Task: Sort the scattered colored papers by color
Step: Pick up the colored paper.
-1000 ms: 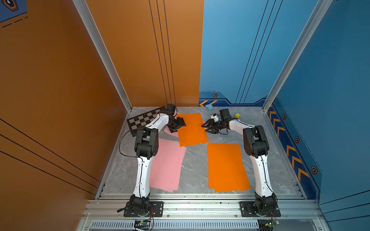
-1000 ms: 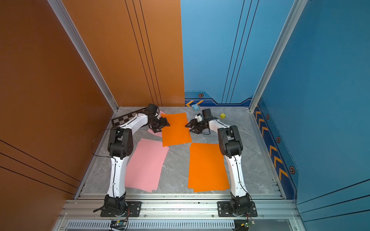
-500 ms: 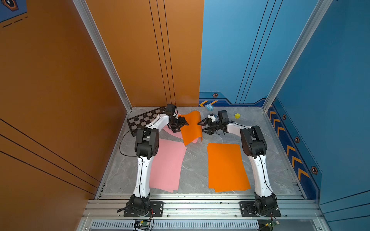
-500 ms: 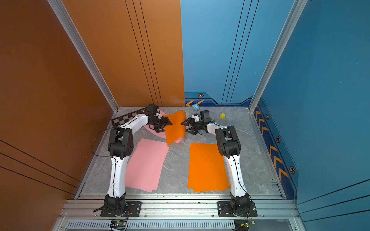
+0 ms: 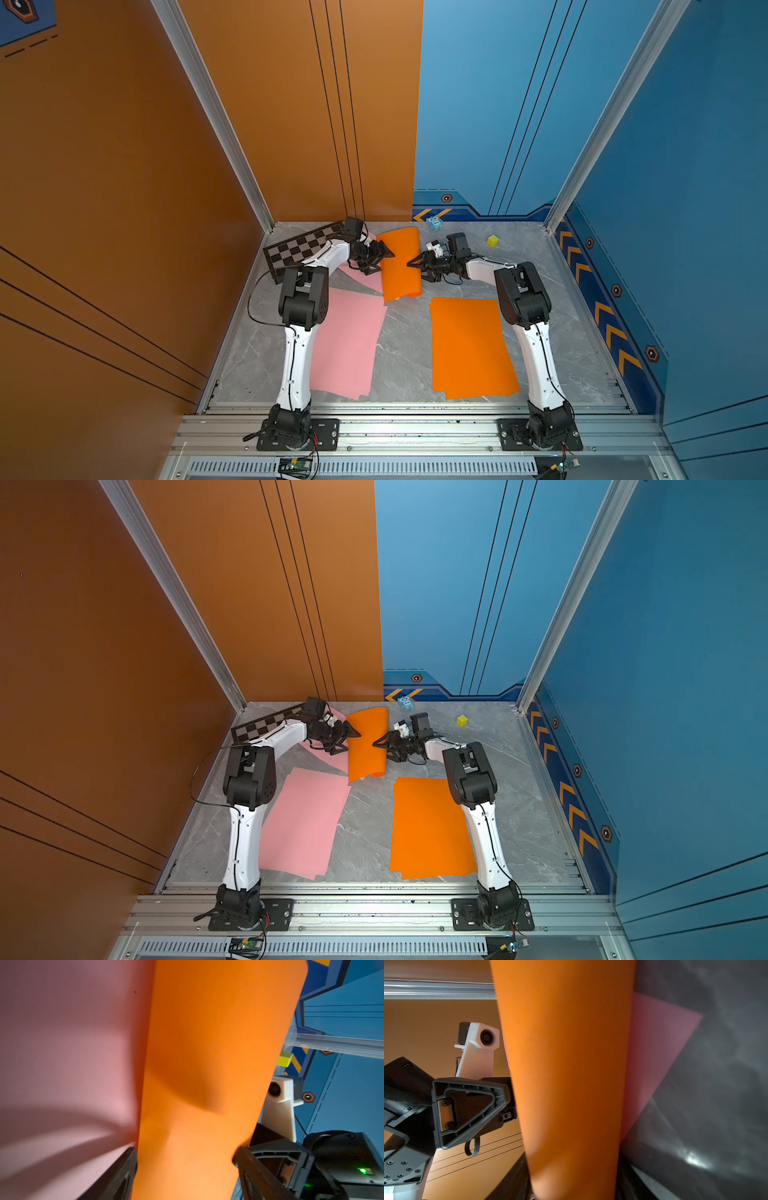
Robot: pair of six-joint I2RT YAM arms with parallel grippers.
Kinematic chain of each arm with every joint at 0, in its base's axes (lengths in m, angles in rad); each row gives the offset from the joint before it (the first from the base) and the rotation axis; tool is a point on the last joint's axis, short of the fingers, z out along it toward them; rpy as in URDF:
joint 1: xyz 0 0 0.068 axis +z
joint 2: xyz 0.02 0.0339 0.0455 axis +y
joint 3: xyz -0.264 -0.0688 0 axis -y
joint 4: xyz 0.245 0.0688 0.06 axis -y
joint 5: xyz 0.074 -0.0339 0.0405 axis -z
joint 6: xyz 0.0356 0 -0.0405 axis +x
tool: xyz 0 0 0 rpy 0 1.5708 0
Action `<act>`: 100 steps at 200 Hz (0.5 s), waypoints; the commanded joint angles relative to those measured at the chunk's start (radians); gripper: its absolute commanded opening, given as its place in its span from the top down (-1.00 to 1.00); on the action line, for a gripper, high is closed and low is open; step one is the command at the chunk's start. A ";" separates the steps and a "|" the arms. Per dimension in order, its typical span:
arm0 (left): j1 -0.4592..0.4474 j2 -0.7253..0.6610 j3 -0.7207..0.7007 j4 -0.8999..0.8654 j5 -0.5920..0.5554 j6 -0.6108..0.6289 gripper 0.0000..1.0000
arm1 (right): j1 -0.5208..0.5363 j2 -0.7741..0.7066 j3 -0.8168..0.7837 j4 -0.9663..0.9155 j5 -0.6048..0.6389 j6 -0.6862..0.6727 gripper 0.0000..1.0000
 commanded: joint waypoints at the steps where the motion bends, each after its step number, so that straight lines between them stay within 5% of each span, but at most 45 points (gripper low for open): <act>1: 0.015 -0.067 -0.031 0.107 0.063 -0.066 -0.55 | -0.015 -0.026 -0.018 -0.121 0.081 -0.053 0.09; 47: 0.015 -0.088 -0.048 0.161 0.093 -0.099 -0.54 | -0.031 -0.069 -0.040 -0.104 0.067 -0.051 0.31; 100: 0.027 -0.069 -0.094 0.160 0.079 -0.087 -0.54 | -0.083 -0.174 -0.132 0.041 -0.008 0.047 0.35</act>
